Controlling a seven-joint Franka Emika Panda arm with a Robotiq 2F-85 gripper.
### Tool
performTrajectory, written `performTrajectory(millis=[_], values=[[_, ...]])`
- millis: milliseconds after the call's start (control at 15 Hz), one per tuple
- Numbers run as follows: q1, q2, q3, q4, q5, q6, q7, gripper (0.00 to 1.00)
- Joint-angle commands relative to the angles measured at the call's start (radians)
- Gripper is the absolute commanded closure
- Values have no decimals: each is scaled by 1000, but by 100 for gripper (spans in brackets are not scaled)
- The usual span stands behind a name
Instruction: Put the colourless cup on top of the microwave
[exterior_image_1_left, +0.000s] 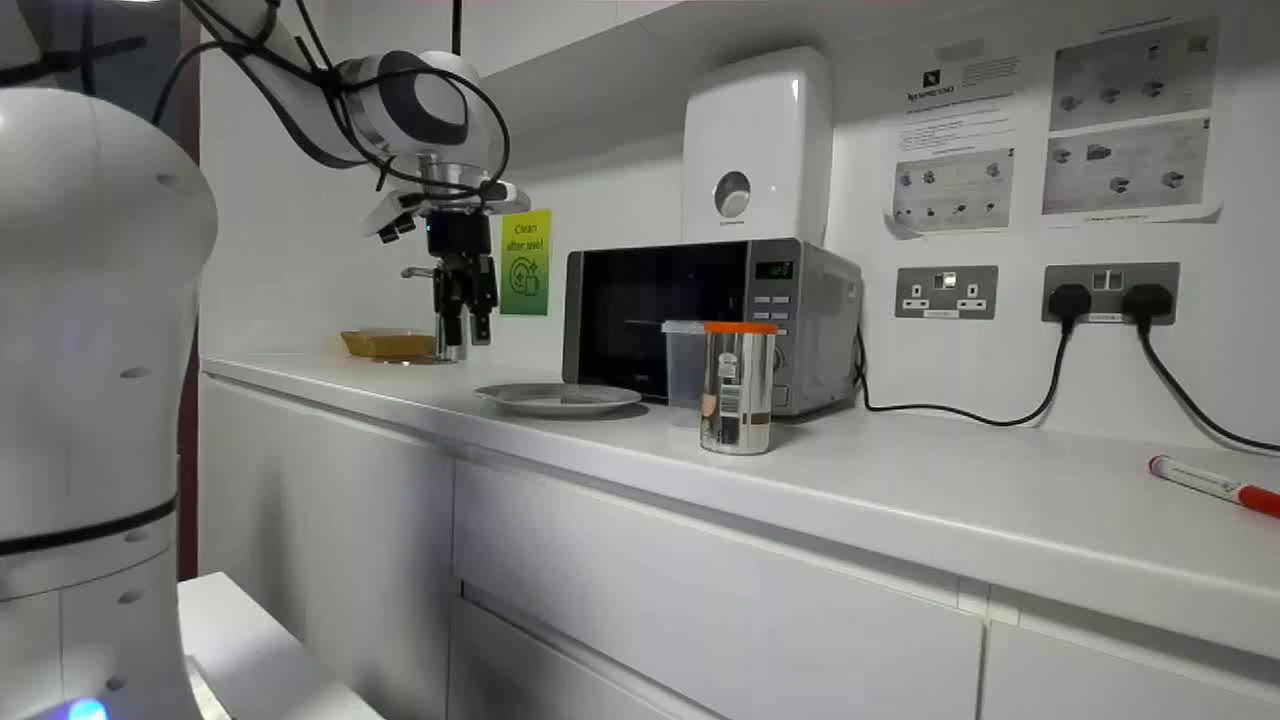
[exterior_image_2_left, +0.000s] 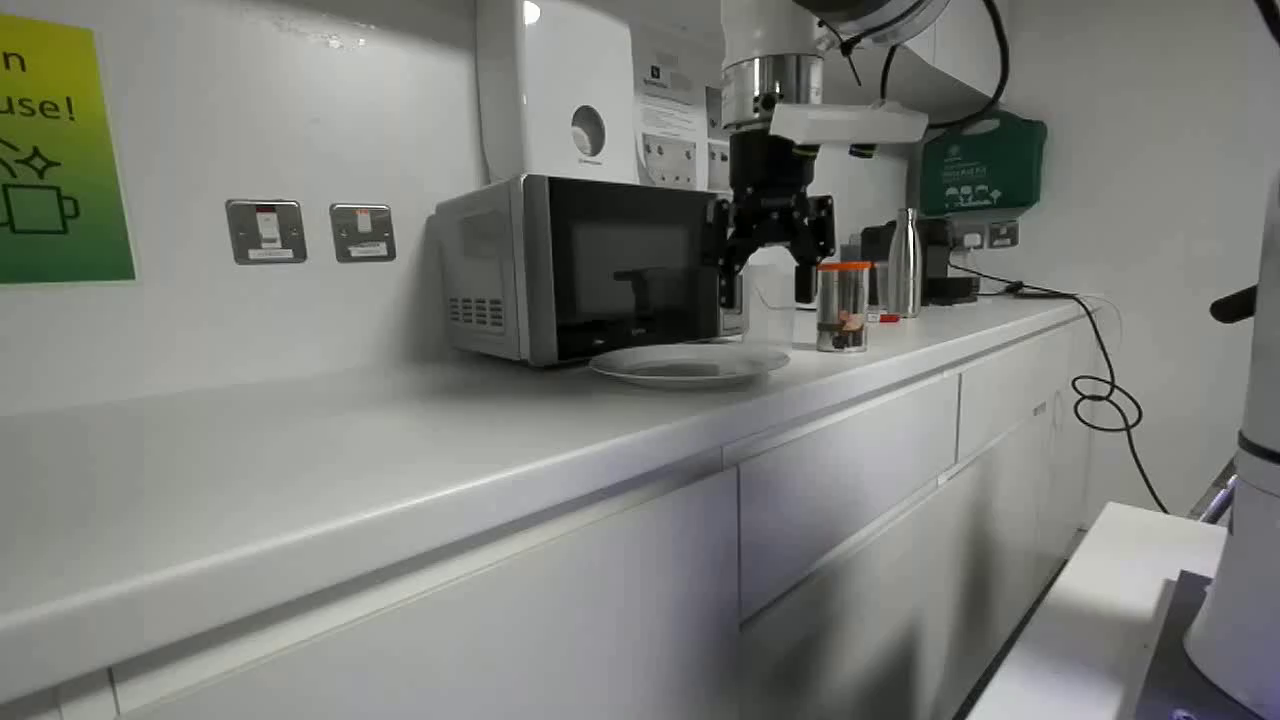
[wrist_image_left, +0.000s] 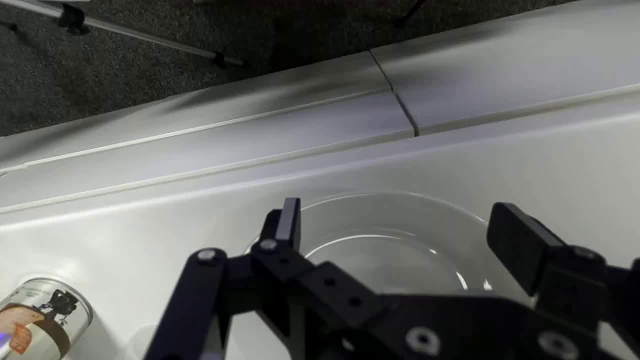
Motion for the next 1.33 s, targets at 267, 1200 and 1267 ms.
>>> performTrajectory(millis=[267, 1200, 1267], values=[[-31, 10, -36, 13, -88, 11, -12, 0], [-11, 118, -282, 139, -9, 94, -385, 0], [-6, 125, -290, 147, -1, 84, -419, 0]])
